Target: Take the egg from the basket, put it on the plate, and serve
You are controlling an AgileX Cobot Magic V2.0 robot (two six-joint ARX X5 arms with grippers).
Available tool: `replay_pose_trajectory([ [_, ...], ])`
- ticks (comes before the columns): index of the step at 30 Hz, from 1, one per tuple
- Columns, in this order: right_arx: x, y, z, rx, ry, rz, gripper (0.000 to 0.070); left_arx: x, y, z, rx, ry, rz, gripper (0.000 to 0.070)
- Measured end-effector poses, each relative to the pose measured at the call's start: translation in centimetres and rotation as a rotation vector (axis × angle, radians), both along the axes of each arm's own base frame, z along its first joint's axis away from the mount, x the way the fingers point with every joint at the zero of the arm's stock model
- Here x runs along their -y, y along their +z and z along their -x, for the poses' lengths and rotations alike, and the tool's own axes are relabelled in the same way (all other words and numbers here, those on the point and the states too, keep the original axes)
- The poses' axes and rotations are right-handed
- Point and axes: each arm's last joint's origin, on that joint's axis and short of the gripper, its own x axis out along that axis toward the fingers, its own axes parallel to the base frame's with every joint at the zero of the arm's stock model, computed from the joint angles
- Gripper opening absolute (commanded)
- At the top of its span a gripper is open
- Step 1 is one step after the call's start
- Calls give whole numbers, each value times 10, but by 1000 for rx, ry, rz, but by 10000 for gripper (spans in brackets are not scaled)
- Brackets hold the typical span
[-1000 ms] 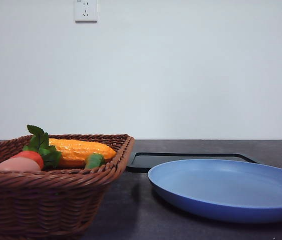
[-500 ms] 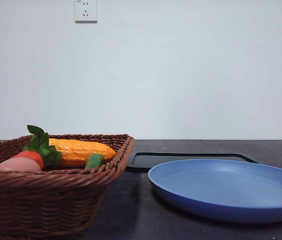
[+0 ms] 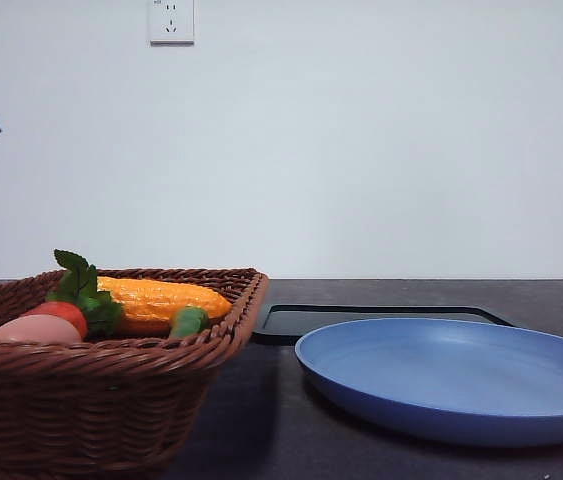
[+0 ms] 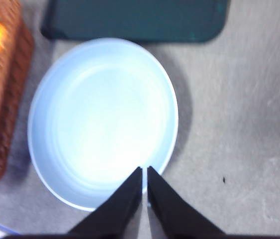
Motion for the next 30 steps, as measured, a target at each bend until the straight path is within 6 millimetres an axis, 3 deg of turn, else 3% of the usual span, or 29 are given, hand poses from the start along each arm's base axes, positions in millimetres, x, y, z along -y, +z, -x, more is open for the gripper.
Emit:
replay_pose_trajectory([
  [3,0,-6,-6,-39,0,7,254,2,-1,-1,-7,-14,-3,296],
  [6,0,-11,-12,-76,-9,27,258,2,-1,-2,-1,-15,-3,349],
  [14,0,-31,-31,-154,-29,79,258,2,-1,-2,11,-19,-4,357],
  [25,-7,-85,-47,-268,34,-14,257,2,-1,-3,13,-19,-4,357],
  [30,-13,-93,-57,-251,41,-31,212,2,0,-3,15,-19,-4,357],
])
